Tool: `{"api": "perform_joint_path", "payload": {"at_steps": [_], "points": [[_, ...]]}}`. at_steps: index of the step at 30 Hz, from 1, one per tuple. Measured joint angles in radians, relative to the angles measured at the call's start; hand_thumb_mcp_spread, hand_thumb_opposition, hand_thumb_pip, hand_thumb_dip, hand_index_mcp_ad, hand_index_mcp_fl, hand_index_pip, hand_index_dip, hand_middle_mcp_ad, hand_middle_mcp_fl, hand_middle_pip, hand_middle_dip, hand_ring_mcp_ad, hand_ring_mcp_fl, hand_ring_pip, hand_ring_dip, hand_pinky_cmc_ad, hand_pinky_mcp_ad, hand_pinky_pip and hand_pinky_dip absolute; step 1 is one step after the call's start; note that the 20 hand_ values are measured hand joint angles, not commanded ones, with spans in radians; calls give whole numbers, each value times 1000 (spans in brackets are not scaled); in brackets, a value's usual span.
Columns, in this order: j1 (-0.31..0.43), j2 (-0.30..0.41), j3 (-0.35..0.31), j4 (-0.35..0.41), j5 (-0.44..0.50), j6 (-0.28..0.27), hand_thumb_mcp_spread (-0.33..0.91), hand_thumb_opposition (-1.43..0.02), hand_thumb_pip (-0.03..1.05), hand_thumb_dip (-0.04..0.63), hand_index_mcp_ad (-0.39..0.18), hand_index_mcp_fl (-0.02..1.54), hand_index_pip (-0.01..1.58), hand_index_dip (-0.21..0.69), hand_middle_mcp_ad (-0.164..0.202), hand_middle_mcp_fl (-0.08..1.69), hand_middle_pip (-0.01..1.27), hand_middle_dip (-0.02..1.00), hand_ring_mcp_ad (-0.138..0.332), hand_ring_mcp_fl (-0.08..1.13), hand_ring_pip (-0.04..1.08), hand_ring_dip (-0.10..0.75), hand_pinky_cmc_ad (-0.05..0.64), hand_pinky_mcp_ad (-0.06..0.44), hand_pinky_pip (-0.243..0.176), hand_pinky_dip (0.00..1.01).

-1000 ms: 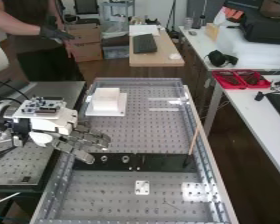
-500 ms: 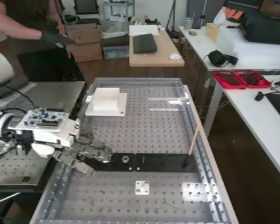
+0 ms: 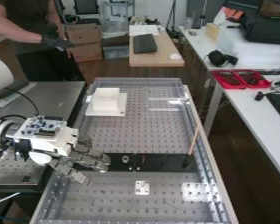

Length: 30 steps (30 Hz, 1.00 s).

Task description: Grab the smaller nut and place it in the white container

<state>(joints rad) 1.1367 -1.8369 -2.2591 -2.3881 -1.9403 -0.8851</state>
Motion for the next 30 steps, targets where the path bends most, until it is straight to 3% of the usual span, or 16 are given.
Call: {"api": "perform_joint_path", "payload": {"at_steps": [18, 30], "points": [[-29, -53, -16, 121, -42, 7, 419, -864, 777, 267, -122, 2, 1517, 302, 72, 188, 126, 253, 131, 0, 93, 138, 347, 304, 3, 192], [-28, -57, -15, 114, -47, -4, 433, -860, 775, 267, -126, 5, 1545, 302, 72, 175, 126, 253, 113, 0, 93, 134, 339, 293, 21, 192]]}}
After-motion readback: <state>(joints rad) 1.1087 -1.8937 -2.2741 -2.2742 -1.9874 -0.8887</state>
